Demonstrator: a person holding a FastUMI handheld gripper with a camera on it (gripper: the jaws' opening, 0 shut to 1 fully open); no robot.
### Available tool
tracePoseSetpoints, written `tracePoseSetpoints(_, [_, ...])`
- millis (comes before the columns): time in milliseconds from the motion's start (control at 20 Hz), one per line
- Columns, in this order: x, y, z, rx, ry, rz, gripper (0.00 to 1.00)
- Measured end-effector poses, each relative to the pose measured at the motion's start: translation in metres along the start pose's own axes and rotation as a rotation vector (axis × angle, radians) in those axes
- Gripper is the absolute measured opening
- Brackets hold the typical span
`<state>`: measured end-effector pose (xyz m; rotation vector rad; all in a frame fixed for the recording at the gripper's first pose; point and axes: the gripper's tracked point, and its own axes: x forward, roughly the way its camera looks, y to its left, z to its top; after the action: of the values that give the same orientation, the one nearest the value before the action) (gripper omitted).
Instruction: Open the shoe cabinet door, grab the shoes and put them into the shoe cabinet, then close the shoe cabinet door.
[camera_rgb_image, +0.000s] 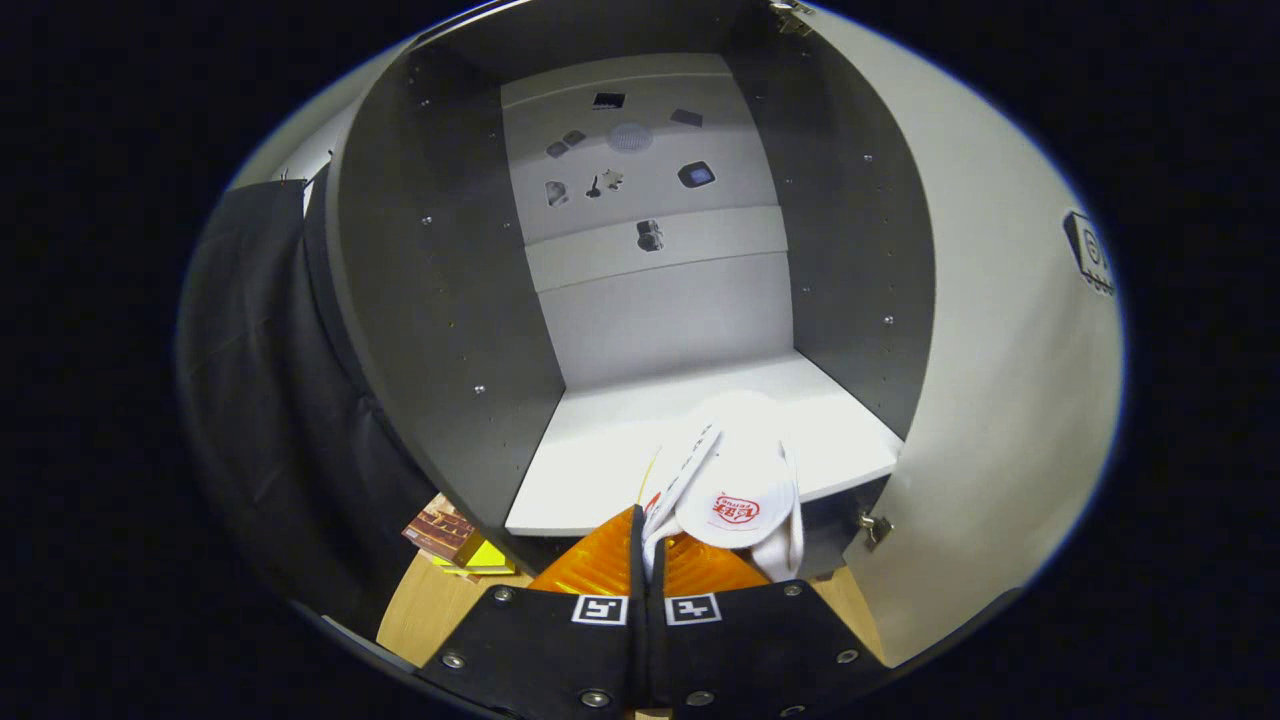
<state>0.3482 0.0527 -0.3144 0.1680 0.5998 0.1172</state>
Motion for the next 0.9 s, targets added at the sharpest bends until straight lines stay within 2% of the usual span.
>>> tracePoseSetpoints(550, [0.125,-0.002,0.049,-0.01,0.058,0.001,0.0])
tracePoseSetpoints(700, [0.15,0.002,0.053,-0.001,0.073,0.014,0.0])
tracePoseSetpoints(900, [0.172,0.006,0.055,-0.053,0.072,0.0,0.0])
